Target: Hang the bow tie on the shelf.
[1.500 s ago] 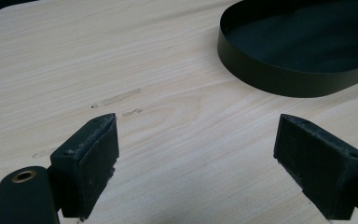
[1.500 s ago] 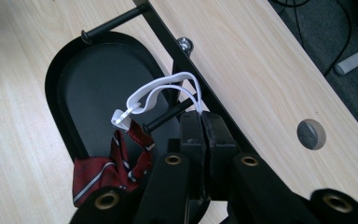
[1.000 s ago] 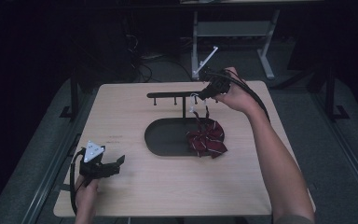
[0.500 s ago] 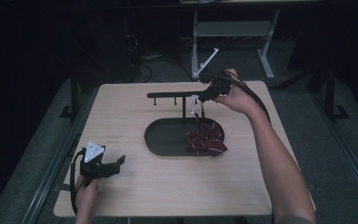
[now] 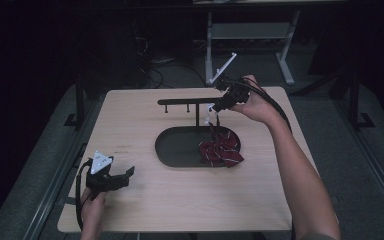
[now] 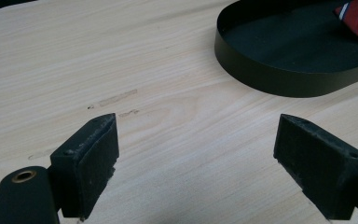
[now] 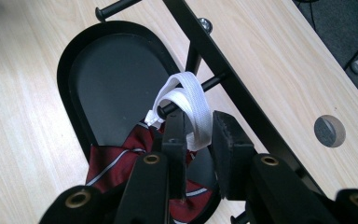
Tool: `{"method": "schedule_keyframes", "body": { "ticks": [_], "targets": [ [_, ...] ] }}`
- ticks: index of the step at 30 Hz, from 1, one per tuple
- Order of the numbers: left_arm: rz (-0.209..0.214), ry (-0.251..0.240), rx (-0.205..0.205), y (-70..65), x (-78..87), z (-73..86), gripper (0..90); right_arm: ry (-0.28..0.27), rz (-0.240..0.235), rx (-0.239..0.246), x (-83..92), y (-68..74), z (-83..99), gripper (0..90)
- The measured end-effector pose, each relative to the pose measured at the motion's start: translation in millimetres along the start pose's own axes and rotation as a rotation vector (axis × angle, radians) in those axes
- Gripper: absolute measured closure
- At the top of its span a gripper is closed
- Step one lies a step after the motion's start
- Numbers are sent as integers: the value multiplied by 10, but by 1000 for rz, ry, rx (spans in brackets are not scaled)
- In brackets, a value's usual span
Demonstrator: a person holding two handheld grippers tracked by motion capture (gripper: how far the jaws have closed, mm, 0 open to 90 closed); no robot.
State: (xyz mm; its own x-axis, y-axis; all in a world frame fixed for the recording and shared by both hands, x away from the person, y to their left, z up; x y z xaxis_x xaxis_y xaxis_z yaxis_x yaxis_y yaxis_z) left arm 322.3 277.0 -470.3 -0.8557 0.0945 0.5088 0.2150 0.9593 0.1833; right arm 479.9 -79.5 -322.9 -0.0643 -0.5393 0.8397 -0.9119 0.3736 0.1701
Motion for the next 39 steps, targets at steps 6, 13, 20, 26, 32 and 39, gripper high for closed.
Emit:
{"method": "schedule_keyframes", "body": {
  "ticks": [6,13,20,26,32,39],
  "targets": [
    [0,1,0,-4,-2,-1,135,-3,-10,-1,13,4,30,723],
    [0,0,0,-4,0,-1,136,2,-16,-2,3,8,64,704],
    [-1,-1,-1,-3,0,-2,135,-14,-36,1,26,25,85,687],
    [-2,1,-1,1,-1,-2,135,-23,-50,2,43,42,115,672],
    [-1,-1,1,-1,5,-2,135,-34,-54,2,67,73,156,659],
    [-5,4,6,5,3,3,135,-47,-66,0,100,104,212,654]
  ]
}}
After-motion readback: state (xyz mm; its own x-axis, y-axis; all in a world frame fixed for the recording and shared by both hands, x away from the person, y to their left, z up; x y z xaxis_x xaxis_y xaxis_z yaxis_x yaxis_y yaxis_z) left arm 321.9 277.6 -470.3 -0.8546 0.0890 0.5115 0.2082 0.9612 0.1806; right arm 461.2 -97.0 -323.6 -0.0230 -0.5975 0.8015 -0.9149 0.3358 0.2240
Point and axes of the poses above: each handheld gripper's, and its own axes: x roughly backward along the jaws, z roughly out of its underside, y roughly to its left, the point moved 5 cm from there along -x, roughly forward along the jaws, and after that the axes turned 15 degrees about -z, right-handed, at the moved point
